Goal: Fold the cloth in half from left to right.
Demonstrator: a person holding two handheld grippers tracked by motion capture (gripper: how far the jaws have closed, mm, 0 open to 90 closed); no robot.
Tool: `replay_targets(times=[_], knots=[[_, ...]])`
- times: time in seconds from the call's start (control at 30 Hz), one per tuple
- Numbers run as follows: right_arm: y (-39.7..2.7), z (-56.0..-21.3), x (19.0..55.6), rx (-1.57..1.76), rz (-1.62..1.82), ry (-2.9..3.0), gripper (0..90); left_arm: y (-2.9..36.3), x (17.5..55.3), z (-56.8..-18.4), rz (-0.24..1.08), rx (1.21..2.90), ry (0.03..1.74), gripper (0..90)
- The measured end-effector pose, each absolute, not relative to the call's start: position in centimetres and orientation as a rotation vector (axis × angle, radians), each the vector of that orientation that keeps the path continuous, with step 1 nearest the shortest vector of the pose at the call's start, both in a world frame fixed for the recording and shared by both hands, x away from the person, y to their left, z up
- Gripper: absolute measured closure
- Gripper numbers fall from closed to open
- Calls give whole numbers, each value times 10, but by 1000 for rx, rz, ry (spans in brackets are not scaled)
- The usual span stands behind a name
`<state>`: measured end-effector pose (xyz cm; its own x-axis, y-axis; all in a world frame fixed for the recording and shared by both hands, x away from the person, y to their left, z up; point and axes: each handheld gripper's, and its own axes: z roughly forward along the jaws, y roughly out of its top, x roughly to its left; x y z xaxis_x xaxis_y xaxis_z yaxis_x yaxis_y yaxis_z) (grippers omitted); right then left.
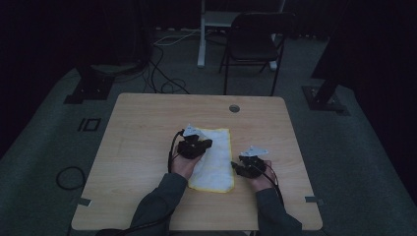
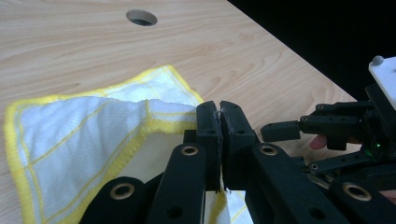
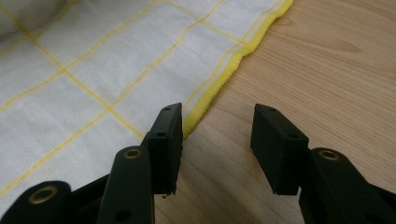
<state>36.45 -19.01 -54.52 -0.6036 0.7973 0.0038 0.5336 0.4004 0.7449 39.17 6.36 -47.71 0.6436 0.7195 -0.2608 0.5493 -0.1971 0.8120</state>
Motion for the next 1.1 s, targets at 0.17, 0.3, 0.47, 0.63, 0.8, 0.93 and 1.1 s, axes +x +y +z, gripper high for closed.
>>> replay_targets(times=[0.17,0.3,0.47,0.63,0.8,0.93,1.1], knots=[[-190,-545,365,1153,1035,2309,537,56,393,-478,207,1884,1002,880],[-190,-545,365,1152,1035,2309,536,48,394,-479,199,1889,995,881],[-190,-545,365,1151,1035,2310,537,39,396,-480,191,1901,990,881],[-190,-545,365,1153,1034,2310,536,32,398,-481,190,1917,979,881],[-191,-545,365,1157,1037,2309,531,26,399,-480,189,1924,974,881],[-195,-542,365,1167,1053,2290,529,17,400,-481,184,1939,960,880],[-203,-540,366,1195,1065,2263,529,10,402,-485,174,1954,960,880]])
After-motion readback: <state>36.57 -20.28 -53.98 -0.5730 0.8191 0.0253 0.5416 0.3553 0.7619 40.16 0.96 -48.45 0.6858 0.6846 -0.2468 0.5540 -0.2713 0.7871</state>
